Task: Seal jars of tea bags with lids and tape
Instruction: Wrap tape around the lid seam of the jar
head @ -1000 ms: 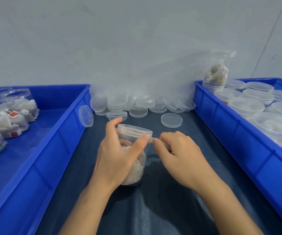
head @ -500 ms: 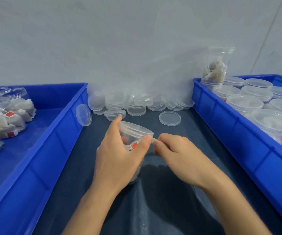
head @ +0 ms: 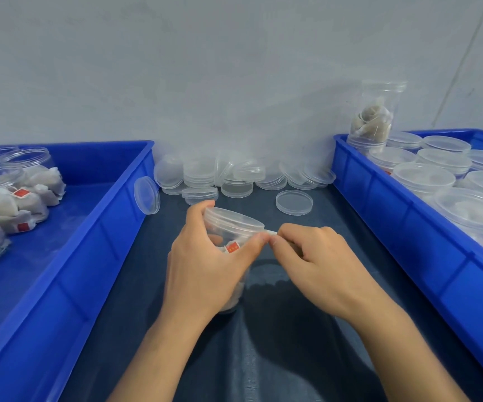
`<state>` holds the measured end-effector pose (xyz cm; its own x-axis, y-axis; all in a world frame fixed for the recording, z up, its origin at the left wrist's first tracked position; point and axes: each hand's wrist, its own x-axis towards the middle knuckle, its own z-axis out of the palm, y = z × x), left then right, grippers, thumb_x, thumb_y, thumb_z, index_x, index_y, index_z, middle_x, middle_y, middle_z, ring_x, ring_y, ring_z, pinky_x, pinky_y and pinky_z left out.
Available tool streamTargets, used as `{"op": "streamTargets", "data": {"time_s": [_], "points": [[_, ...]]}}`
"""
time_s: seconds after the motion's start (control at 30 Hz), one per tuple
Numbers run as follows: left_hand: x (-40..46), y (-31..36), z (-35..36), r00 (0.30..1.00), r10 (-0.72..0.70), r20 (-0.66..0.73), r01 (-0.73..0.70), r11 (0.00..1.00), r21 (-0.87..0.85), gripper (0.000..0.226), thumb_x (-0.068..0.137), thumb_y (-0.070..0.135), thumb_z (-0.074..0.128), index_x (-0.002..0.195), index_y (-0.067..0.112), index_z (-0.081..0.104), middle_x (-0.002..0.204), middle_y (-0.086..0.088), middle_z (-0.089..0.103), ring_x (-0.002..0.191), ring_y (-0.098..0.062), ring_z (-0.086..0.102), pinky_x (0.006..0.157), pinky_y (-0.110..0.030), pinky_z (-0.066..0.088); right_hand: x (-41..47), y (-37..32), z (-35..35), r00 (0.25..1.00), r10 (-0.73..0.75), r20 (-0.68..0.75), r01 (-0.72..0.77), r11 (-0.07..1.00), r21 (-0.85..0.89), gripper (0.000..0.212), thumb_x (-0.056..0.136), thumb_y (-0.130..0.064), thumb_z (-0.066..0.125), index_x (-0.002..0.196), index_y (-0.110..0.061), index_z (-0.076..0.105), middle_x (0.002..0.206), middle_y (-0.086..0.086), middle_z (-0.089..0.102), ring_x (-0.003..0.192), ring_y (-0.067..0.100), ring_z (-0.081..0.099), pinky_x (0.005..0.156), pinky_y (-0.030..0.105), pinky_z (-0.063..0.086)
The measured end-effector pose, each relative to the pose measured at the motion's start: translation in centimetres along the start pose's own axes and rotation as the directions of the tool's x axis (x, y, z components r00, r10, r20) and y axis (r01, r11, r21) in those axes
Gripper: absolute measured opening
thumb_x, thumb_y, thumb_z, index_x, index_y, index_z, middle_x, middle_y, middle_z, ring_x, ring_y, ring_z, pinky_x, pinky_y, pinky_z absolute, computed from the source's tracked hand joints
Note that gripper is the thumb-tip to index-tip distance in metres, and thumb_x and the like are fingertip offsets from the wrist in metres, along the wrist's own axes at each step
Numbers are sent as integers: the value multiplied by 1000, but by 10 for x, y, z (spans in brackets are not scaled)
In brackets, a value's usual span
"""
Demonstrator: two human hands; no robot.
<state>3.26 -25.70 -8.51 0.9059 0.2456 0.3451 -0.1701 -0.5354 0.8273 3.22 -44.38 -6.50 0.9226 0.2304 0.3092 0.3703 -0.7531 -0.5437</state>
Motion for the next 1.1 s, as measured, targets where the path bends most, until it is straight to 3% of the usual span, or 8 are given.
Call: {"op": "streamTargets", "data": {"time_s": [0.2,0.5,0.73,0.93,1.1], "points": [[1,-1,-2,1000,-5,29,6,1000,-17,108,47,96,75,138,47,45,114,25,66,100,8,65,81,-20,52,1,2,-2,1000,0,-6,0,1000,-4,46,105,-42,49,69,-13,43,57,4,47,61,27,46,61,41,40],[-2,-2,-4,999,33,41,-30,996,-84,85,61,84,72,134,49,45,119,24,64,107,8,61,80,-13,46,0,2,0,1000,-25,-1,25,1000,-4,47,104,-45,49,68,-15,42,54,-1,41,59,24,42,57,35,33],[-3,-5,-7,996,60,67,-53,994,-98,82,65,77,68,138,47,45,121,23,65,111,2,62,92,-28,54,0,3,1,1000,-20,3,20,1000,-7,44,102,-44,47,69,-16,43,55,-1,43,60,25,45,59,39,37],[-4,0,-4,998,49,42,-47,998,-50,98,54,86,74,139,48,43,126,23,63,113,2,61,94,-32,56,1,5,3,1000,-19,-2,19,1000,-12,44,103,-41,48,68,-16,40,55,-2,43,60,25,44,56,36,33],[-2,2,-4,997,61,54,-61,998,-13,102,53,80,70,144,46,41,128,24,59,112,8,57,96,-31,55,2,6,3,1000,-18,-6,18,1000,-18,43,103,-44,49,69,-17,44,56,-3,46,61,23,47,57,36,34]]}}
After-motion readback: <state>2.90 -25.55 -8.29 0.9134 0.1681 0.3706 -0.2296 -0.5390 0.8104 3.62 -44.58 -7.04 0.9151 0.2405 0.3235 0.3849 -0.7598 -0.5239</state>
